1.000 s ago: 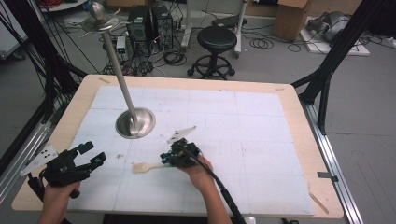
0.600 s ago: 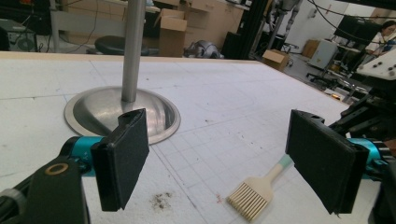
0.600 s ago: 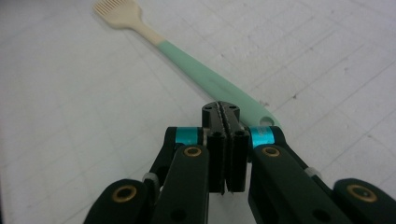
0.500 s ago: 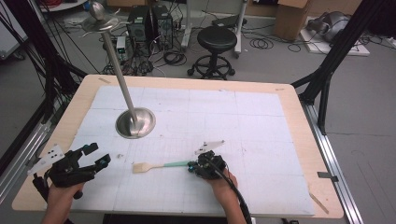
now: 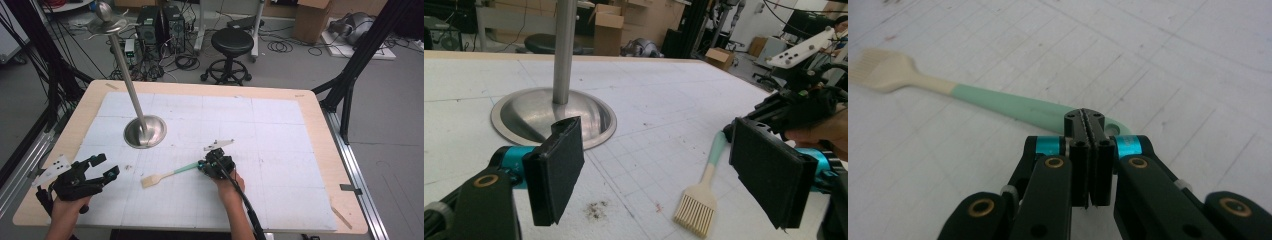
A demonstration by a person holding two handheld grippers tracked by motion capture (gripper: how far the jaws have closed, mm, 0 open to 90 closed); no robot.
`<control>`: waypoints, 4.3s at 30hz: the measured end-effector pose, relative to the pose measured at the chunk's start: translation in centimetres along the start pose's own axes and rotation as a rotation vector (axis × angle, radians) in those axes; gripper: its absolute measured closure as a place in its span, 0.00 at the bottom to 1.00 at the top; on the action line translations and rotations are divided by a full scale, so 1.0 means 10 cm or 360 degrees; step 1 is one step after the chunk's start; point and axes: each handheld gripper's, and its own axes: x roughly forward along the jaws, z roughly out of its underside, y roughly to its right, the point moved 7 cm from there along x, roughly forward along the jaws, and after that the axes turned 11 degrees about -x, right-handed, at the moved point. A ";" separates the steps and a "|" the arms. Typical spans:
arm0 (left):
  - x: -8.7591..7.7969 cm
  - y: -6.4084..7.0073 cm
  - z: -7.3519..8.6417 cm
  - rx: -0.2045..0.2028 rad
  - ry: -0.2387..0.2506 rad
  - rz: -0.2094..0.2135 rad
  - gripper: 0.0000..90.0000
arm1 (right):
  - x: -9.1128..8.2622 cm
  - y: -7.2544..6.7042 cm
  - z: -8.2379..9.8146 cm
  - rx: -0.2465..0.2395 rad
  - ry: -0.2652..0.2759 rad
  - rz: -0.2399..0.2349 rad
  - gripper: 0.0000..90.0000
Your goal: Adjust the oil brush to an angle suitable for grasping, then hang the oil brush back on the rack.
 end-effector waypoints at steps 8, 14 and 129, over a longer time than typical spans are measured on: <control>0.01 0.01 0.01 0.0005 -0.0013 0.0008 0.25 | 0.13 0.07 -0.12 0.0149 0.0062 0.0103 0.95; 0.01 0.01 0.01 0.0007 -0.0018 0.0008 0.25 | -0.11 0.11 -0.12 0.0139 0.0181 0.0132 0.81; 1.47 0.54 0.61 0.0514 -0.1059 0.0112 0.91 | -2.09 0.28 1.00 0.0109 0.0732 0.0486 0.17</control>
